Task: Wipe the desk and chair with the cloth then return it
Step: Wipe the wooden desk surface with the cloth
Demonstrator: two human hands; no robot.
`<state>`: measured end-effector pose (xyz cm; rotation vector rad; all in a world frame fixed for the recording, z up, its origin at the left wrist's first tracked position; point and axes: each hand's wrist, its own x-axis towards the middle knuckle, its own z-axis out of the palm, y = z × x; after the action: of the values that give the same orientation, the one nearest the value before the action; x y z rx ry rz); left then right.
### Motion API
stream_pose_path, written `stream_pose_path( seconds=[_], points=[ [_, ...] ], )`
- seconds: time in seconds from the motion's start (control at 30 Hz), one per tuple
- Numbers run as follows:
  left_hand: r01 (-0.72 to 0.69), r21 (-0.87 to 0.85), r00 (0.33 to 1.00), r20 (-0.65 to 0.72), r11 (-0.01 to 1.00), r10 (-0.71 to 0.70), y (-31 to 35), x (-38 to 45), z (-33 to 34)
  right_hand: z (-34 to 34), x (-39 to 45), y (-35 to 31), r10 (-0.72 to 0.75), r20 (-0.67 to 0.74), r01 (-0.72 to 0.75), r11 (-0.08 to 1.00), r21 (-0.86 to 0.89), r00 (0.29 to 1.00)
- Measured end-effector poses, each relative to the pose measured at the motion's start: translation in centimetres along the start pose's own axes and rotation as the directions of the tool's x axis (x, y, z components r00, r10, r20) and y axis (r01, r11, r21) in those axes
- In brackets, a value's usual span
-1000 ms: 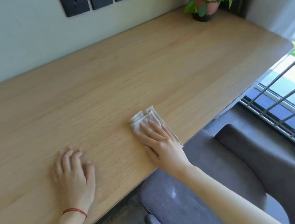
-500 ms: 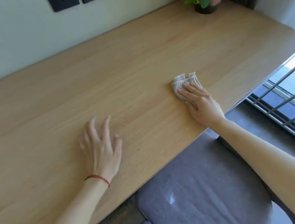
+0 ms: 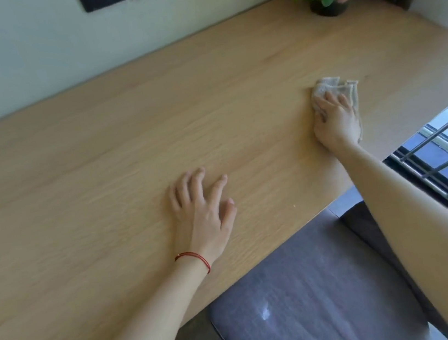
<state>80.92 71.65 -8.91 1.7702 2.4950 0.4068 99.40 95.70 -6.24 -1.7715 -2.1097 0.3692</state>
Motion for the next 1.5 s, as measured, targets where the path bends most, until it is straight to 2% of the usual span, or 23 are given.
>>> stream_pose_path(
  seconds=[0.1, 0.13, 0.2, 0.23, 0.27, 0.33, 0.4, 0.43, 0.5, 0.57, 0.63, 0.7, 0.77, 0.83, 0.87, 0.9, 0.93, 1.03, 1.1, 1.2, 1.3, 1.37, 1.5],
  points=[
    [-0.001, 0.008, 1.000, 0.000, 1.000, 0.001, 0.0, -0.1, -0.2, 2.5, -2.6, -5.3, -0.199, 0.126, 0.194, 0.980, 0.046, 0.972],
    [-0.001, 0.001, 1.000, -0.005, 1.000, 0.001, 0.1, -0.1, -0.3, 3.4, -3.7, -6.7, -0.323, 0.181, 0.316, 0.946, 0.071, 0.929],
    [0.000, -0.003, 1.000, -0.009, 1.000, 0.000, 0.3, -0.1, -0.4, 4.2, -5.0, -7.5, -0.576, 0.257, 0.567, 0.816, 0.114, 0.776],
    [0.003, -0.006, 1.000, -0.011, 1.000, -0.003, 0.3, -0.2, -0.4, 3.9, -4.4, -7.0, -0.648, 0.270, 0.636, 0.759, 0.142, 0.712],
    [0.007, -0.010, 1.000, -0.013, 1.000, -0.007, 0.3, -0.2, -0.4, 3.5, -3.1, -6.2, -0.667, 0.261, 0.650, 0.743, 0.160, 0.698],
    [0.012, -0.013, 1.000, -0.013, 1.000, -0.012, 0.3, -0.1, -0.5, 2.6, 0.3, -4.4, -0.563, 0.215, 0.550, 0.826, 0.119, 0.798],
    [0.014, -0.016, 1.000, -0.011, 1.000, -0.014, 0.3, -0.1, -0.6, 2.2, 3.9, -3.1, -0.350, 0.159, 0.352, 0.936, 0.018, 0.923],
    [0.015, -0.015, 1.000, -0.008, 1.000, -0.016, 0.4, -0.1, -0.5, 2.4, 5.2, -3.2, -0.255, 0.141, 0.263, 0.964, -0.035, 0.956],
    [0.023, -0.014, 1.000, 0.004, 1.000, -0.023, 0.4, -0.1, -0.5, 3.4, 6.4, -5.1, -0.154, 0.146, 0.170, 0.980, -0.105, 0.977],
    [0.025, -0.020, 1.000, 0.004, 0.999, -0.025, 0.4, -0.1, -0.5, 4.7, 6.0, -8.3, -0.188, 0.193, 0.209, 0.973, -0.099, 0.963],
    [0.018, -0.027, 1.000, -0.002, 0.999, -0.018, 0.4, 0.0, -0.6, 6.2, 4.1, -12.0, -0.346, 0.265, 0.368, 0.929, -0.037, 0.900],
    [0.012, -0.044, 1.000, -0.012, 0.999, -0.012, 0.4, 0.0, -0.6, 7.5, 0.9, -15.3, -0.484, 0.360, 0.505, 0.862, 0.040, 0.798],
    [0.013, -0.047, 1.000, -0.026, 0.999, -0.014, 0.4, -0.1, -0.6, 8.2, -3.0, -17.5, -0.631, 0.390, 0.636, 0.760, 0.136, 0.670],
    [0.012, -0.048, 0.998, -0.060, 0.999, -0.015, 0.4, -0.1, -0.7, 7.5, -6.0, -17.2, -0.775, 0.380, 0.745, 0.614, 0.261, 0.505],
    [0.002, -0.063, 0.996, -0.090, 0.998, -0.008, 0.4, -0.1, -0.7, 6.7, -6.6, -16.0, -0.804, 0.376, 0.755, 0.577, 0.311, 0.460],
    [-0.017, -0.091, 0.992, -0.129, 0.996, 0.005, 0.3, -0.1, -0.6, 5.9, -6.7, -14.2, -0.802, 0.366, 0.737, 0.587, 0.335, 0.472],
    [-0.044, -0.128, 0.985, -0.169, 0.991, 0.022, 0.2, -0.2, -0.5, 5.0, -6.6, -12.2, -0.770, 0.347, 0.702, 0.634, 0.323, 0.536],
    [-0.119, -0.246, 0.969, -0.239, 0.962, 0.059, 0.1, -0.3, -0.1, 2.3, -6.4, -5.6, -0.522, 0.209, 0.496, 0.853, 0.163, 0.827],
    [-0.139, -0.311, 0.966, -0.251, 0.940, 0.060, 0.2, -0.3, -0.1, 1.2, -7.9, -3.9, -0.362, 0.112, 0.354, 0.931, 0.084, 0.925],
    [-0.195, -0.390, 0.958, -0.272, 0.900, 0.089, 0.4, -0.7, -0.9, 1.1, -13.1, -5.3, -0.339, 0.084, 0.328, 0.937, 0.124, 0.937],
    [-0.243, -0.423, 0.950, -0.285, 0.873, 0.126, 0.5, -1.9, -2.2, 0.7, -19.6, -6.5, -0.465, 0.068, 0.449, 0.877, 0.169, 0.883],
    [-0.208, -0.445, 0.958, -0.274, 0.871, 0.088, 0.6, -3.6, -3.0, 0.1, -22.5, -6.4, -0.525, 0.036, 0.517, 0.846, 0.130, 0.850],
    [-0.152, -0.455, 0.968, -0.249, 0.877, 0.039, 1.1, -9.5, -3.7, -1.0, -22.9, -7.4, -0.481, 0.163, 0.484, 0.875, 0.018, 0.862]
  ],
)
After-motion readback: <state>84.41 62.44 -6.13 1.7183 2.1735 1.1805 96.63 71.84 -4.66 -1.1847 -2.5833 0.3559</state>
